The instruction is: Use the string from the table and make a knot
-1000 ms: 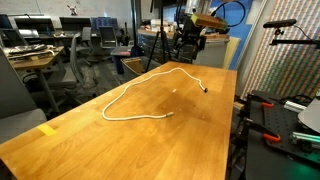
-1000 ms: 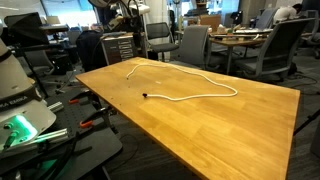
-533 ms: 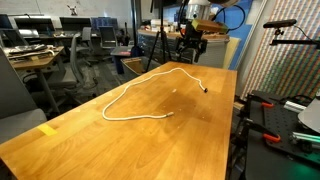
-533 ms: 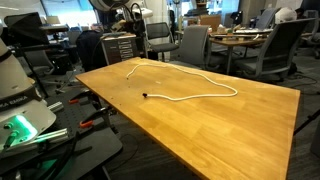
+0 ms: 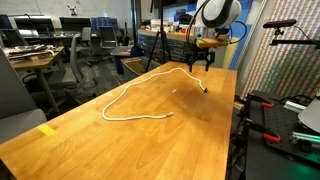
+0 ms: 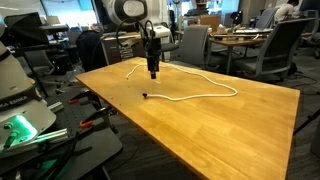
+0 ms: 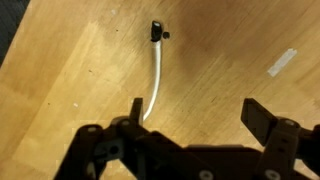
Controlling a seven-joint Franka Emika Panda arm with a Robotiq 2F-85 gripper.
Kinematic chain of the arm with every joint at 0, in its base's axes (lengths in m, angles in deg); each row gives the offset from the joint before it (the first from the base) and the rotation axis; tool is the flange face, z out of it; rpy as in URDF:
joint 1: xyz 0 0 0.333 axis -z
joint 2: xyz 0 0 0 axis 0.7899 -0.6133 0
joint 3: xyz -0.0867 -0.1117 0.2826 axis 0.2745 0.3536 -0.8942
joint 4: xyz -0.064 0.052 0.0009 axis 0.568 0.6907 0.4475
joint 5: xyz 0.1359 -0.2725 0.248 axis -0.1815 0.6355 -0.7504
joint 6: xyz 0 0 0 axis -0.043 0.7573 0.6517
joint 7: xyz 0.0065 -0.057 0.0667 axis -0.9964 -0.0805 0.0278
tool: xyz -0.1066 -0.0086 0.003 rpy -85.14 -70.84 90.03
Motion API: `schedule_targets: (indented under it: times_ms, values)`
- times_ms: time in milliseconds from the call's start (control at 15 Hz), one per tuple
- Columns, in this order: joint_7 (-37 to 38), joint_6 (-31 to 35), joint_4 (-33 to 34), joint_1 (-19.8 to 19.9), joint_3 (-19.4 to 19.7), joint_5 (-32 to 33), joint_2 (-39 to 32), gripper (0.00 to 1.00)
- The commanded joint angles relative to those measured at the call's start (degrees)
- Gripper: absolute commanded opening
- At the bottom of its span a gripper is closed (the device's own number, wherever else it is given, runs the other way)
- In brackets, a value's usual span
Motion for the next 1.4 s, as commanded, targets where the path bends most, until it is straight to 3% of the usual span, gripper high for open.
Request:
schedule_targets:
  times_ms: [0,133,400,667,733,800,867,1067,1333]
  values:
    - [-2.3,0.3,0.7,-1.1,1.5,-3.6,-1.6,1.0]
    - [-4.5,0.7,1.8,-0.7,1.6,-6.8,-4.0,1.0]
    - [-3.3,5.6,-1.4,-3.1,3.1,-4.0,-5.2,1.0]
    - [-4.4,9.4,-6.7,-3.8,3.8,-5.5,-6.5,0.99]
    - [-4.7,10.3,-7.8,-3.7,3.8,-6.0,-7.0,0.83]
    - [-5.2,11.1,-8.8,-3.5,3.5,-6.9,-7.5,0.74]
    - [-5.8,12.0,-9.6,-3.2,2.9,-8.0,-7.8,0.7]
    - [-8.1,15.1,-11.3,-2.4,0.5,-12.0,-7.2,0.44]
    - [-10.6,17.2,-12.7,-2.7,0.1,-14.3,-5.6,0.17]
